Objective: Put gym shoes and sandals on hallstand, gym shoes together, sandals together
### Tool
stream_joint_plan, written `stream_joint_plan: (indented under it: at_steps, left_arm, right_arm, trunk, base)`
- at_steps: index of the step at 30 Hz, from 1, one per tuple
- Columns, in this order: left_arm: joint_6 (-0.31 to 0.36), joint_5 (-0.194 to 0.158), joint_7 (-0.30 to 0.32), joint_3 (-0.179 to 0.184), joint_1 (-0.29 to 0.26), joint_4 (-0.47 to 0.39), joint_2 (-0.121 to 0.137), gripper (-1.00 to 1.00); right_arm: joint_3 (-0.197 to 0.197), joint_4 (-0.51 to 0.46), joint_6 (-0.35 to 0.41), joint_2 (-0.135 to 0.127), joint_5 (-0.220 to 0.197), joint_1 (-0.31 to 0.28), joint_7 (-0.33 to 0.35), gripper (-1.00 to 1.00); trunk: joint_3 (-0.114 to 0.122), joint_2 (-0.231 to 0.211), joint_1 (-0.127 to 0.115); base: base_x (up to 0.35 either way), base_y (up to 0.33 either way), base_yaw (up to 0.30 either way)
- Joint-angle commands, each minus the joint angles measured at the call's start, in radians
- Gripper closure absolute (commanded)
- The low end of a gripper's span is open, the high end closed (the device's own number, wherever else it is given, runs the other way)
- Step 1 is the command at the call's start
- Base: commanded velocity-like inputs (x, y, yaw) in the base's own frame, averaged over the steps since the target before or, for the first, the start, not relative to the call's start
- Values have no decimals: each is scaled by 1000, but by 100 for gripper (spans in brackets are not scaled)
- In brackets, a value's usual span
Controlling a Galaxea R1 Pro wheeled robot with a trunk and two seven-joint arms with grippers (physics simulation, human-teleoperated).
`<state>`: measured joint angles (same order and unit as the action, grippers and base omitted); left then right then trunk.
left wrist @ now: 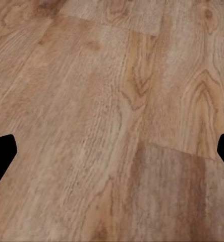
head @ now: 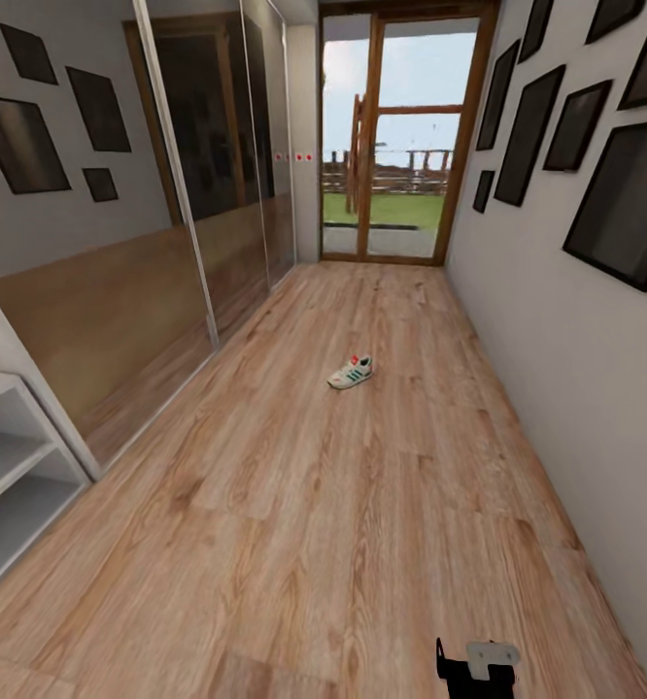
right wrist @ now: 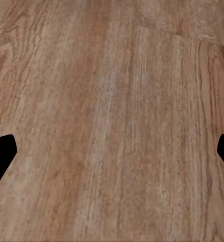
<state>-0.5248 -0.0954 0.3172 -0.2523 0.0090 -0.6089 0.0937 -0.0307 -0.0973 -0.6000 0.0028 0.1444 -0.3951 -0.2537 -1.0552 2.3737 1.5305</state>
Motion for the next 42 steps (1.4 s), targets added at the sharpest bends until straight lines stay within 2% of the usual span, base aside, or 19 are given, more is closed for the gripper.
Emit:
stream_joint_plan:
  at_steps: [1,42]
  left_arm:
    - [2,-10,10,-1,0,-1,0,-100]
    - [2,-7,10,-1,0,0,-2,-100]
  right_arm:
    - [-3,1,-1,0,11,-1,-8,-100]
    - [-3,2,-1,-3,14,-1,-5,-100]
  trunk:
    - [-1,0,0]
    - [-1,0,0]
  base:
    - [335,126,0]
    - [335,121,0]
